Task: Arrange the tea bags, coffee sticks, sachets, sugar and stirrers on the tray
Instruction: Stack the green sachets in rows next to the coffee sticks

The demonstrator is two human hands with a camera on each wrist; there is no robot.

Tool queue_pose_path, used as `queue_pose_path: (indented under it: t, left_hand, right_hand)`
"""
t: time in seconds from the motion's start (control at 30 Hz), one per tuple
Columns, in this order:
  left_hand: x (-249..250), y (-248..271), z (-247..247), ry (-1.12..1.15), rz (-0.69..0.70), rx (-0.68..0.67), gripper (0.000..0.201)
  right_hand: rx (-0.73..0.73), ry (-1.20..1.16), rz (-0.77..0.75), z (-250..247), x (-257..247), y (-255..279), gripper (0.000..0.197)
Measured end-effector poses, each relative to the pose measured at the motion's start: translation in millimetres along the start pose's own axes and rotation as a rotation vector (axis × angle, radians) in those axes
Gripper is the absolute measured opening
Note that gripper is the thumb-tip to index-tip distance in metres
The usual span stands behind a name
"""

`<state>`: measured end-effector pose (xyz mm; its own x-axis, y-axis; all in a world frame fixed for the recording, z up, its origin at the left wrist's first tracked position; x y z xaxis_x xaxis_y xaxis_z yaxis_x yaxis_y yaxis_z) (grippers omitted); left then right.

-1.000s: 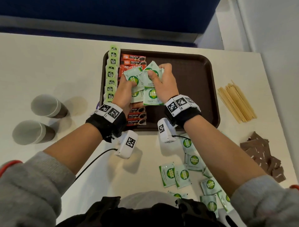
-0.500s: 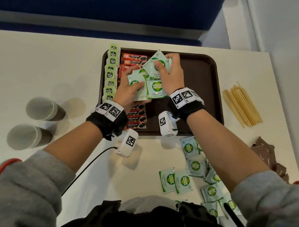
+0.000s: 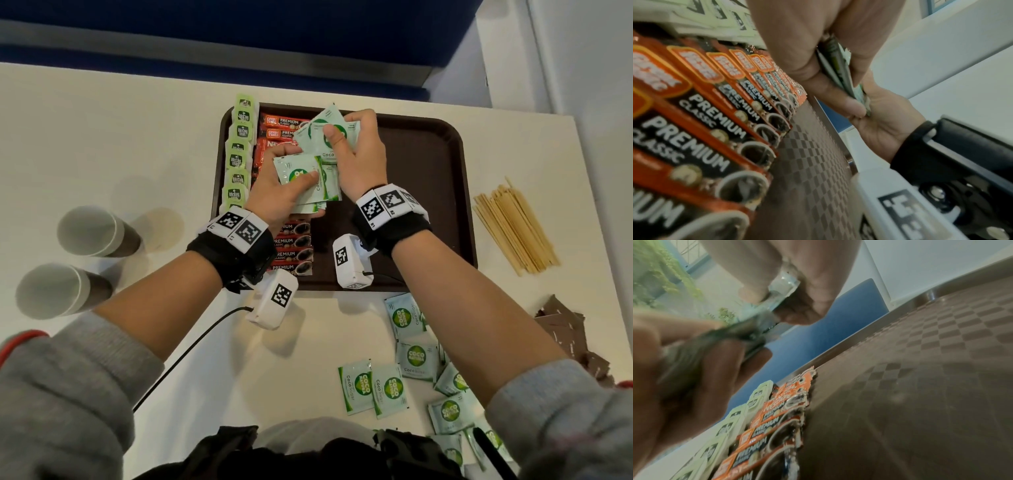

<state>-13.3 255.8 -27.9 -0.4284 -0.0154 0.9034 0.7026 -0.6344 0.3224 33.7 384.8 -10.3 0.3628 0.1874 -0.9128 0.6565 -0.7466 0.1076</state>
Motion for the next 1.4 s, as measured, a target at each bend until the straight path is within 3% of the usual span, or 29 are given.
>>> queue_pose_path:
  t: [0.13, 0.47, 0.6, 0.73, 1.13, 1.27, 1.4]
  left_hand:
    - [-1.4, -7.7, -14.1, -0.015, 0.024, 0.089, 0.035]
    - [2.7, -19.0, -12.5, -0.060, 0.131, 0.058, 0.037]
    - [1.4, -23.8, -14.8, -0.088, 0.133, 0.037, 0.034]
    - [-1.8, -29.2, -21.3, -0.157, 0.158, 0.108, 0.035]
    - [1.8, -37.1, -34.7, -0.190, 0.155, 0.147, 0.036]
    - [1.3, -38.3, -34.5, -0.193, 0.152, 0.150, 0.035]
    - [1.6, -38.2, -32.7, -0.184, 0.140, 0.142, 0.035]
  right_hand:
    - [0.045, -0.079, 0.045, -11.1, 3.8, -5.5, 0.025]
    - [-0.191, 0.014, 0.073, 1.7, 12.1, -4.5, 0.025]
    - [-0.171, 0.018, 0.074, -6.4, 13.6, -12.1, 0.030]
    - [-0.158, -0.033, 0.112, -15.6, 23.1, -23.8, 0.038]
    - [-0.047, 0.325, 0.229, -10.1, 55.8, -66.9, 0.044]
    - [-0.033, 0.583, 0.145, -11.8, 57.3, -66.6, 0.053]
    - [-0.075, 0.624, 0.082, -10.7, 56.8, -62.7, 0.051]
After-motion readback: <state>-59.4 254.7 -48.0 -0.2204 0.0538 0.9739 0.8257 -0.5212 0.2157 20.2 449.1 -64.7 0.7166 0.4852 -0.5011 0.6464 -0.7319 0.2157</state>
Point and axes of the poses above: each hand's wrist, its own y-axis away from the middle knuckle, its own z-axis out of the palm, x = y × z, the point moved 2 cm from there along -y, towards the middle knuckle, and after that the axes turned 5 degrees about z, right-handed, at the moved point
